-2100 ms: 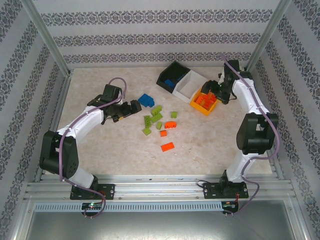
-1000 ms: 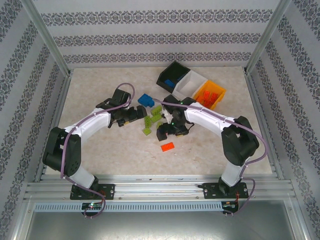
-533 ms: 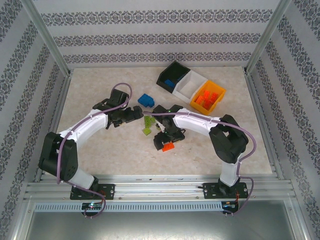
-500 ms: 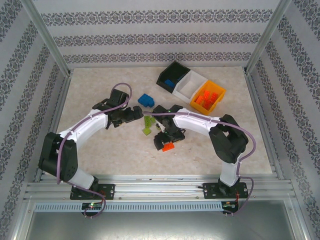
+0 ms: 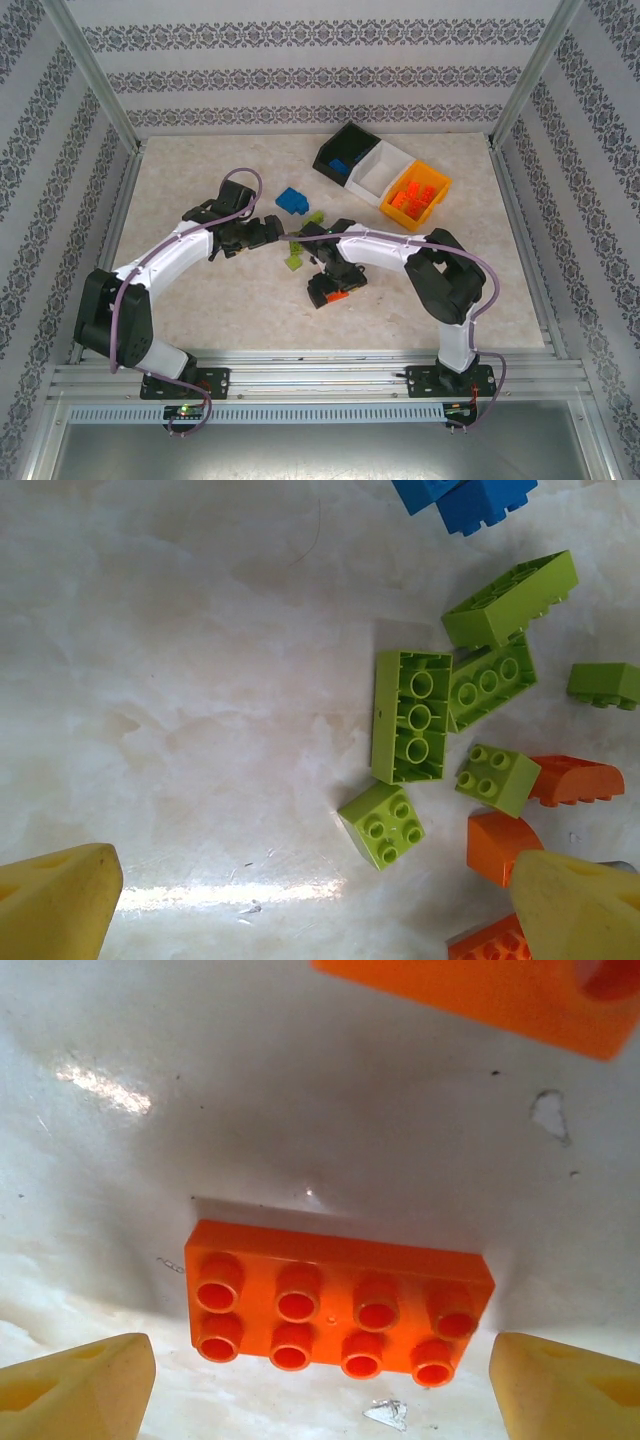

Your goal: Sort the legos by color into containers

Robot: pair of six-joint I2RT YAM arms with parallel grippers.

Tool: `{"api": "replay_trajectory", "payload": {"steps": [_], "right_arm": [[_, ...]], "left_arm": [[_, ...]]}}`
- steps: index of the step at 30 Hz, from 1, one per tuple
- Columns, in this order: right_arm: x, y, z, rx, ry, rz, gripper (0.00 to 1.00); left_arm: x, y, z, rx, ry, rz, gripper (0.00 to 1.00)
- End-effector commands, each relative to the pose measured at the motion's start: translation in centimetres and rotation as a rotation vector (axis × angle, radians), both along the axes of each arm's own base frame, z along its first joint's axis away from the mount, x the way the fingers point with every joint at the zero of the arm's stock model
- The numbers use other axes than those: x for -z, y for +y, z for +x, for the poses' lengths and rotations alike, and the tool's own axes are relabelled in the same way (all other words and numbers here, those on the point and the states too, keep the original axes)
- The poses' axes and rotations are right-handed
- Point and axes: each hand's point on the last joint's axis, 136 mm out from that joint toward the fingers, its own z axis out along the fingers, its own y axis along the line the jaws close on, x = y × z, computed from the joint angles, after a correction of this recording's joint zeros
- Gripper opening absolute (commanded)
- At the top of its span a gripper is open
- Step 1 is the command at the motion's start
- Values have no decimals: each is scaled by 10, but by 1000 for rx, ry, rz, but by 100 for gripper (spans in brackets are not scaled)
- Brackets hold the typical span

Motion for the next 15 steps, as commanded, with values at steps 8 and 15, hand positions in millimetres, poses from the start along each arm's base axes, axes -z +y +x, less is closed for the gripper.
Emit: {"api": "replay_trajectory", "payload": {"steps": [8, 15], "right_arm": [[21, -13, 1, 2, -23, -110, 83], [22, -14, 6, 14, -42, -129, 77]], "left_arm": [[1, 7, -14, 9, 24, 5, 100], [-2, 10, -19, 17, 16, 6, 100]]}}
